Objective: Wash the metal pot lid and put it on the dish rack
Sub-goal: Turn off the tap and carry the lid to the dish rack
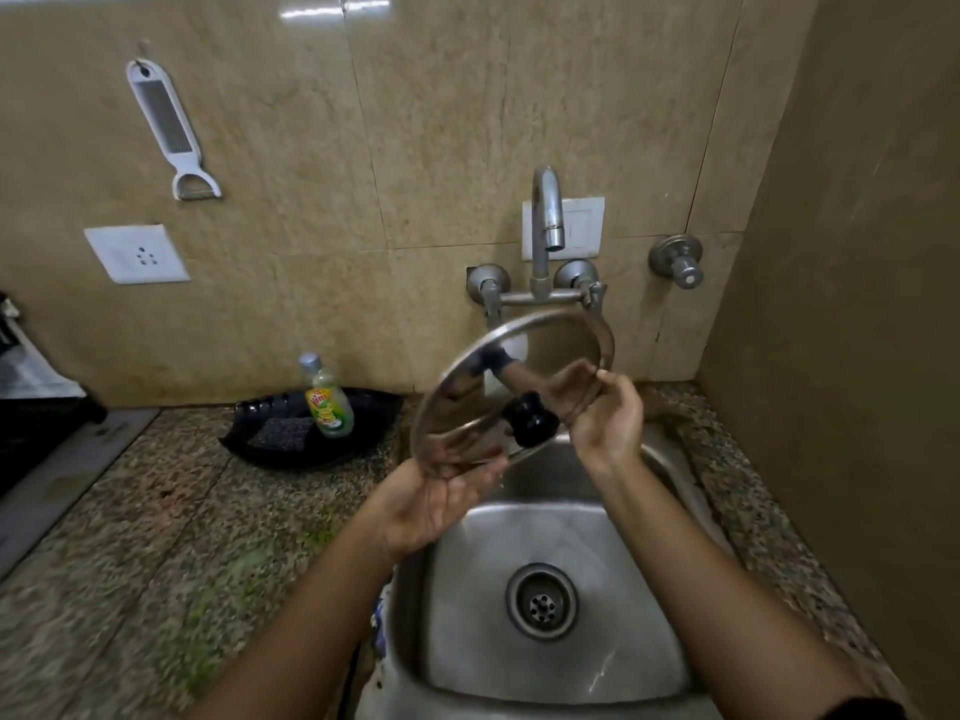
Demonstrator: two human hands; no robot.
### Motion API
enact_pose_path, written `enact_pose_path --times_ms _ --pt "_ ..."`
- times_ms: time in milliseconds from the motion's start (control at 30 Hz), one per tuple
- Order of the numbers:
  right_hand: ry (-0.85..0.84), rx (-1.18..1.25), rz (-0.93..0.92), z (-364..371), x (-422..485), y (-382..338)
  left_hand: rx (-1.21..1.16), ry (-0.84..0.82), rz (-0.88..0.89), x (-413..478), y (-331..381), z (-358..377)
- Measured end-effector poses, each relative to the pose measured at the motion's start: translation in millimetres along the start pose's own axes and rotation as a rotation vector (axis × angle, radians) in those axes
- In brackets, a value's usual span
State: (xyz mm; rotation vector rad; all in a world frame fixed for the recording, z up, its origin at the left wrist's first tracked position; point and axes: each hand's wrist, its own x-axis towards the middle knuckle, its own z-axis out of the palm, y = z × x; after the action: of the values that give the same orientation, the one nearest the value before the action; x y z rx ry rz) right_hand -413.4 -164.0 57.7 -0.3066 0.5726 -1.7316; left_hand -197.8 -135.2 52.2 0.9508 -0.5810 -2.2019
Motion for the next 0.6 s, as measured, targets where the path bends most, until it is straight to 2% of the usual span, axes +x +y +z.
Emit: enact_pose_path --times_ms 67,167,233,367,500,600 --pt "-0.054 -0.028 -0.029 -2.5 0.2 -2.4 -0.14 0.02 0.017 5.1 1.9 -1.1" --pt "-0.112 -0.081 -0.005 -12.6 0.9 -7.2 0.086 0.156 0.107 16.9 -0.9 -4.4" --pt "-0.098 -0.161 0.051 -23.7 2.0 -11.2 0.245 0.198 0.229 22.7 -4.2 -7.6" --pt "-0.141 -0.131 0.142 -43.7 -8.2 -15.2 0.347 0.247 0.491 21.1 -5.2 -9.5" --pt "-0.095 -0.298 0.227 -52.6 -6.2 -24.0 0.449 0.266 0.583 21.3 -6.7 -10.9" --pt "-0.11 -0.453 0.226 -46.5 -6.9 -36.3 0.481 0.256 0.635 18.6 -8.3 -10.8"
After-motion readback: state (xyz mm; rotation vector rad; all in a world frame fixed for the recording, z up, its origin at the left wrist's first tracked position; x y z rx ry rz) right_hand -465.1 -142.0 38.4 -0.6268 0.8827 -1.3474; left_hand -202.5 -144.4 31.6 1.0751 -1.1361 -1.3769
